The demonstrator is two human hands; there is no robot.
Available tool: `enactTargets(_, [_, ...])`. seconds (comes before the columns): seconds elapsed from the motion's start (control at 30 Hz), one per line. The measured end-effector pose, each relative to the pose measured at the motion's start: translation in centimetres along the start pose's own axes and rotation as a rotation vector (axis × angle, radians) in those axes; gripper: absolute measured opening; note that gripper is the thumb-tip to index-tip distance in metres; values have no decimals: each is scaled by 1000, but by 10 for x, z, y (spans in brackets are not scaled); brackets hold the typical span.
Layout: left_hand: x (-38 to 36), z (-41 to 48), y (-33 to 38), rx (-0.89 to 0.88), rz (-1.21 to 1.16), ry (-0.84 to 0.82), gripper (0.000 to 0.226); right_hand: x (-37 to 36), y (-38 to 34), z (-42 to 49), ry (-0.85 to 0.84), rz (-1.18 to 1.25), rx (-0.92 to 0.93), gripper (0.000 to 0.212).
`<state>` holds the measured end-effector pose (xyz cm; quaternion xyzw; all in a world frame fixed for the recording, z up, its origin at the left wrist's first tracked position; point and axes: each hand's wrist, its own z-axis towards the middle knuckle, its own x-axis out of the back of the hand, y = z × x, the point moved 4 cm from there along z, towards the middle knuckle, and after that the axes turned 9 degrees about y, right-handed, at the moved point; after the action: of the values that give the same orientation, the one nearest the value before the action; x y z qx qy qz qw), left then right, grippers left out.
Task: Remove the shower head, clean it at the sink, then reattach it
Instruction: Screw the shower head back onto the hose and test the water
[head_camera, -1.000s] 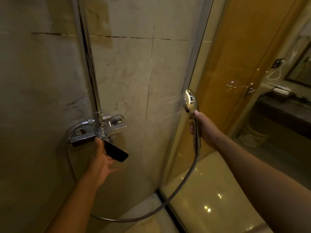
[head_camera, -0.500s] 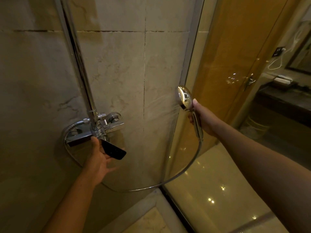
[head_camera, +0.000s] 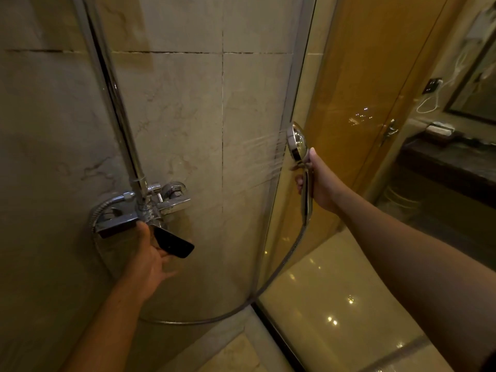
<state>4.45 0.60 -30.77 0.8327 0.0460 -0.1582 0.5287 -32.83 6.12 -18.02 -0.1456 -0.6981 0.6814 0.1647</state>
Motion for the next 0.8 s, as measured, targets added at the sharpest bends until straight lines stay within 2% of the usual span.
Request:
enactTargets(0.3, [3, 5, -4, 30, 2, -24, 103, -3, -2, 2, 23, -2, 22, 46])
enactTargets(0.47, [5, 7, -4, 13, -25, -27, 98, 1, -1, 5, 50, -31, 12, 53])
enactTargets(0.8, [7, 11, -5, -12, -92, -34, 92, 1, -7, 2, 69, -31, 39, 50])
